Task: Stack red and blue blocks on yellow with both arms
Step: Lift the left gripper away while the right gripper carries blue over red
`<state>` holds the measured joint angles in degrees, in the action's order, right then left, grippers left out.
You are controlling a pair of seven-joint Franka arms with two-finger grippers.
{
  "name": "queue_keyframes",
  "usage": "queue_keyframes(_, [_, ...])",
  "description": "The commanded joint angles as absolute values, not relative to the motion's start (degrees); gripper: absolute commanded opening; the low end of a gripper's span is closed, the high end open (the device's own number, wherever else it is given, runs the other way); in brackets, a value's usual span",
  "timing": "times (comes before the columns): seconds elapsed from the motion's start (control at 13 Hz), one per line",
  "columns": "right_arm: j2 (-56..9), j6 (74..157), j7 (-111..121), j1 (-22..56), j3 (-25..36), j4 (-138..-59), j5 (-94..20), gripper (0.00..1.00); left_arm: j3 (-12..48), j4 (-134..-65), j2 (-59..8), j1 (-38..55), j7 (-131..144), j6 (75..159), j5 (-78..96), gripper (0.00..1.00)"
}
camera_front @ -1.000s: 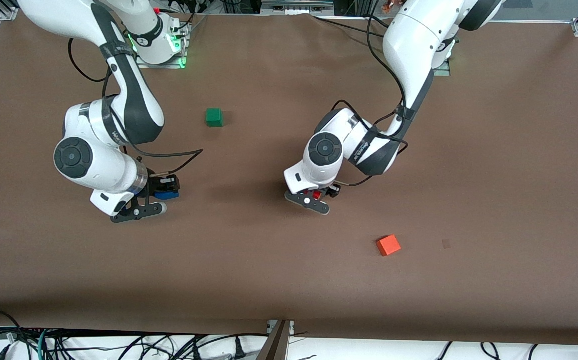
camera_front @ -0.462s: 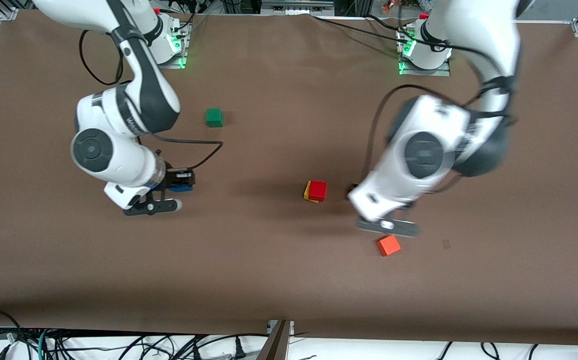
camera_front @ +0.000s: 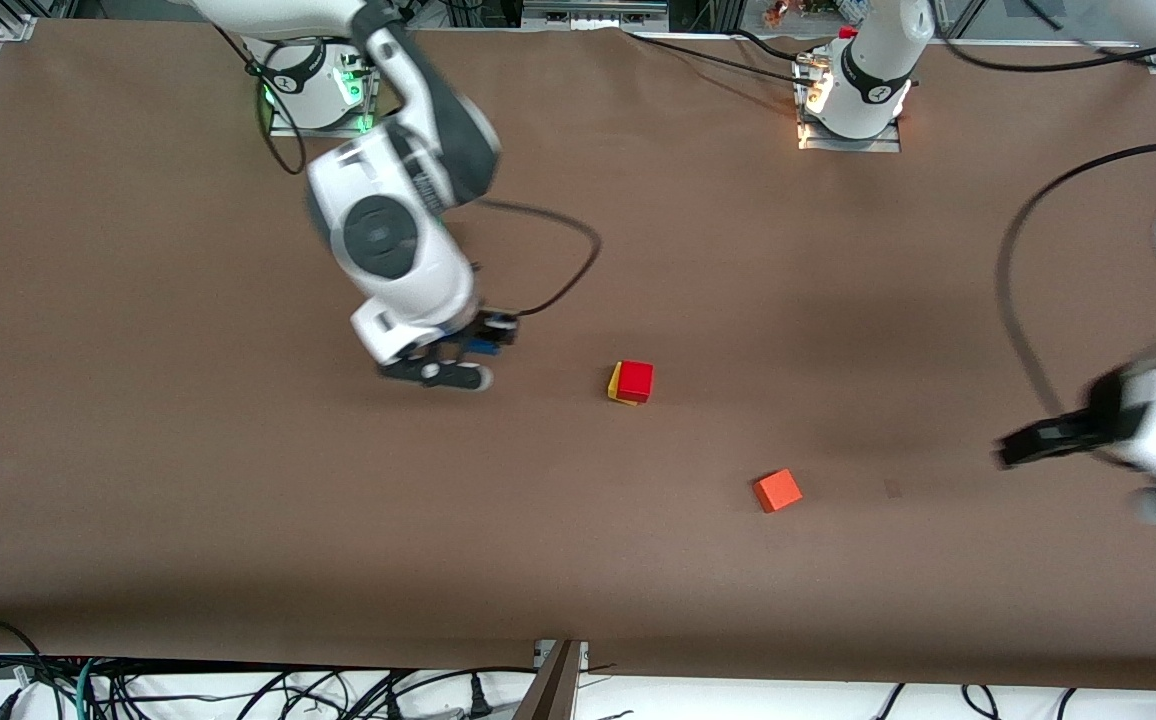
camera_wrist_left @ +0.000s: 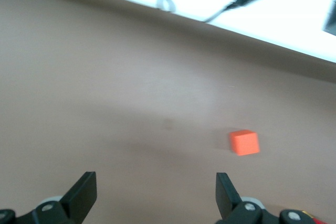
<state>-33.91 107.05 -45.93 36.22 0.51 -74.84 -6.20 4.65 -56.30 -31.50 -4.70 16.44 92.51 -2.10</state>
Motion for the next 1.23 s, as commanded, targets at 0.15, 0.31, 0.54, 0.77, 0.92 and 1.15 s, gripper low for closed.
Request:
queue_keyframes(0.15, [-44.38,112.81,-60.90,45.07,1.58,-60.38,-6.16,0.39,5.71,-58.79,-28.74,-4.57,16.79,87.10,-1.77,1.00])
queue_keyframes(0.31, [-45.78,118.01,-60.56,45.53,1.58,-60.38,-4.67,0.40,6.06,-59.06,-28.13,-4.05,16.96,85.79,-1.76,1.00])
queue_keyframes(0.54, [-48.51,121.98,-60.30,48.08,1.67,-60.21,3.05,0.40,7.56,-60.11,-25.42,-4.13,16.96,85.34,-1.84,1.00])
queue_keyframes(0.77, [-50.18,127.86,-58.54,47.64,1.76,-60.12,5.53,0.40,7.73,-73.34,-16.82,-3.96,16.79,86.91,0.16,1.00])
queue_keyframes(0.92, [-51.06,130.86,-57.75,47.37,2.63,-60.12,6.24,0.40,7.74,-79.77,-12.85,-4.04,16.61,90.68,1.23,1.00])
queue_keyframes(1.15, [-51.76,131.13,-57.30,47.46,2.55,-60.12,6.24,0.40,7.73,-85.25,-9.84,-3.87,16.52,93.96,1.14,1.00])
